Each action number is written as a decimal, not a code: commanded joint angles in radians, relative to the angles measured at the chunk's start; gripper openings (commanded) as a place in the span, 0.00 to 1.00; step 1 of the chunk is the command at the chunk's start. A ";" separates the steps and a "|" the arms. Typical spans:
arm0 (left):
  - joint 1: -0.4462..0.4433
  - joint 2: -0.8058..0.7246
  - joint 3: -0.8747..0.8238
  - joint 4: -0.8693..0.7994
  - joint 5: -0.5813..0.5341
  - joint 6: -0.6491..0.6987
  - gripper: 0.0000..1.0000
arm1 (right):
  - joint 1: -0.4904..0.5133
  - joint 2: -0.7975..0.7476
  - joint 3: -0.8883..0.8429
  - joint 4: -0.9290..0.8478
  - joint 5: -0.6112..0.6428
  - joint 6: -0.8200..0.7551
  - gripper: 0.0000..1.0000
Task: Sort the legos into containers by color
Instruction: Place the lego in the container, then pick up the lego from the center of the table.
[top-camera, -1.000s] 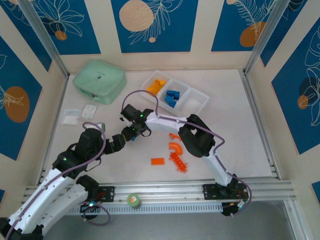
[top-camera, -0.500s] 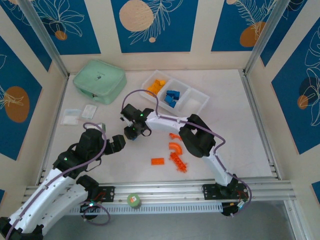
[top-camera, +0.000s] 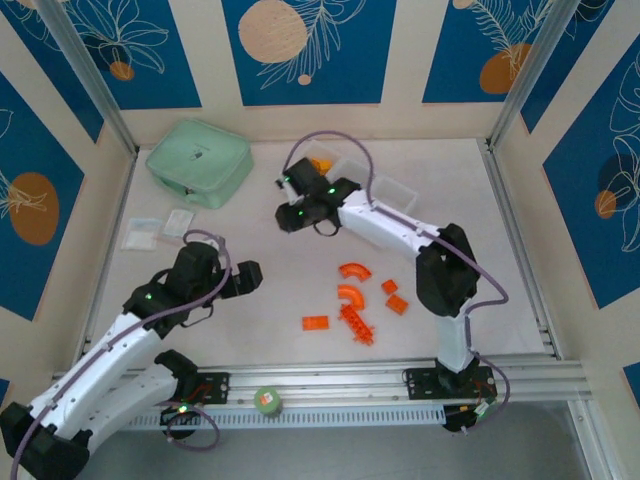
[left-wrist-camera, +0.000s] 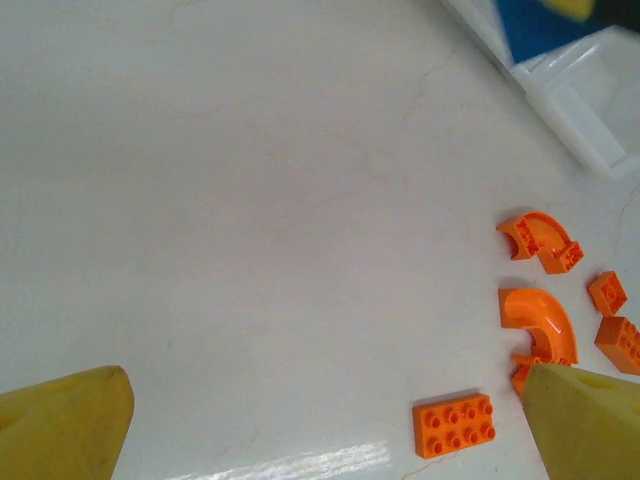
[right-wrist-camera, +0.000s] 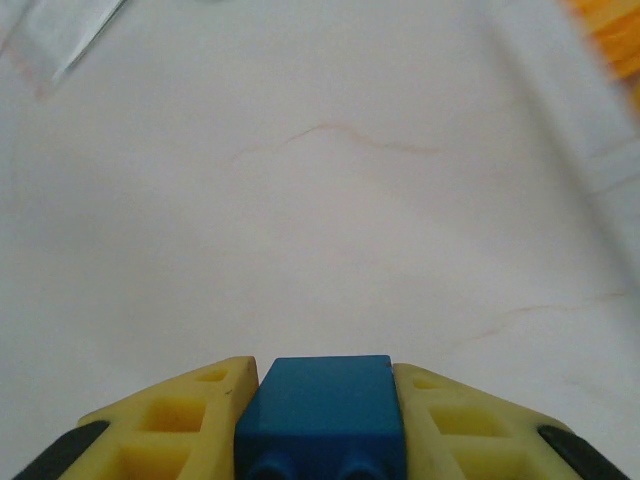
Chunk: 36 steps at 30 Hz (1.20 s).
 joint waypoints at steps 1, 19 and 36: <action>0.013 0.044 0.048 0.074 0.044 0.033 0.99 | -0.082 -0.006 0.016 -0.052 0.007 0.016 0.26; 0.018 0.292 0.145 0.208 0.105 0.052 0.99 | -0.345 0.295 0.356 -0.137 0.126 -0.053 0.42; 0.024 0.262 0.150 0.182 0.127 0.059 0.99 | -0.240 -0.024 0.028 -0.036 0.109 -0.065 0.71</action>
